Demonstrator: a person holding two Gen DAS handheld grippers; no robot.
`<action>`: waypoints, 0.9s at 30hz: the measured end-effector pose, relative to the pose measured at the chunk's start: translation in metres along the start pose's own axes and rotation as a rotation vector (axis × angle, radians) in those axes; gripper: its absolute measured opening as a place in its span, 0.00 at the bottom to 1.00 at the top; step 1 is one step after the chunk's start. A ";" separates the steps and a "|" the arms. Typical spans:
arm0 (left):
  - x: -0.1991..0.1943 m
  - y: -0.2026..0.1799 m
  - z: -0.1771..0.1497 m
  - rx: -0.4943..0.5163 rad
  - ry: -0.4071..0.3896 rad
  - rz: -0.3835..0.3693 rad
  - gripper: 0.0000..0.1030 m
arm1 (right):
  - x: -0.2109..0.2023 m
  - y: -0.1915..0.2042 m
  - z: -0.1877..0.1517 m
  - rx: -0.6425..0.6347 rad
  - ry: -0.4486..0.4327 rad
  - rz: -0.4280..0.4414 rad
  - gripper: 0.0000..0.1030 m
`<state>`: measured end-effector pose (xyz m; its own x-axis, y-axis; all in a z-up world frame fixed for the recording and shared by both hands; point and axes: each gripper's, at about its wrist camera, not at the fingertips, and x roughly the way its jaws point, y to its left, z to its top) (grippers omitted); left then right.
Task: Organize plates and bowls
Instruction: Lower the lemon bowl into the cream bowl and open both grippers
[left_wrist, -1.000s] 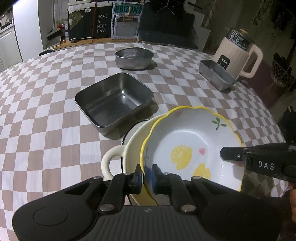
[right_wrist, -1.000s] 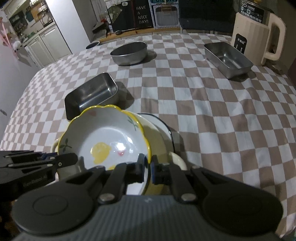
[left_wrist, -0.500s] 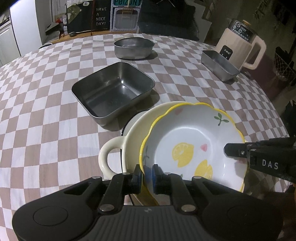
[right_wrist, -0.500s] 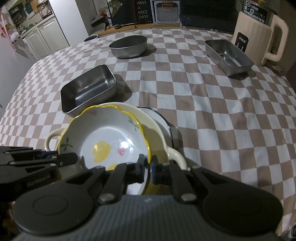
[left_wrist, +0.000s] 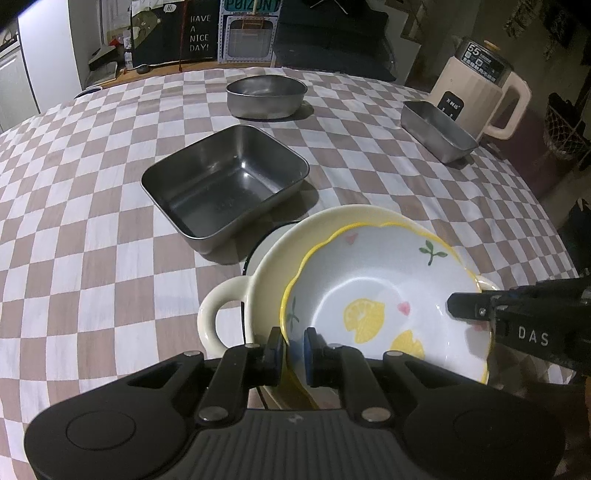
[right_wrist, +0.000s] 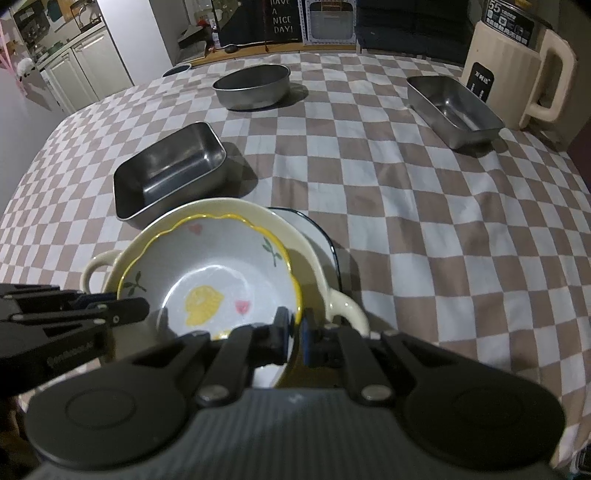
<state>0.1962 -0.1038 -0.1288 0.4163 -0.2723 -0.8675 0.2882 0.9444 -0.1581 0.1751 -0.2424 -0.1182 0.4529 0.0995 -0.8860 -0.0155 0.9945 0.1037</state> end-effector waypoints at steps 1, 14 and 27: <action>-0.001 0.000 0.000 0.004 -0.003 0.002 0.12 | 0.001 0.001 0.000 -0.001 0.004 -0.001 0.09; -0.005 0.000 -0.001 0.014 -0.018 -0.006 0.12 | 0.003 0.000 0.001 0.001 0.002 -0.016 0.10; -0.008 0.003 0.000 0.018 -0.017 -0.019 0.17 | 0.003 0.004 -0.002 -0.005 -0.002 0.009 0.27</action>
<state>0.1939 -0.0989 -0.1228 0.4253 -0.2934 -0.8562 0.3118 0.9356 -0.1657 0.1748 -0.2376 -0.1213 0.4543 0.1088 -0.8842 -0.0239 0.9936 0.1100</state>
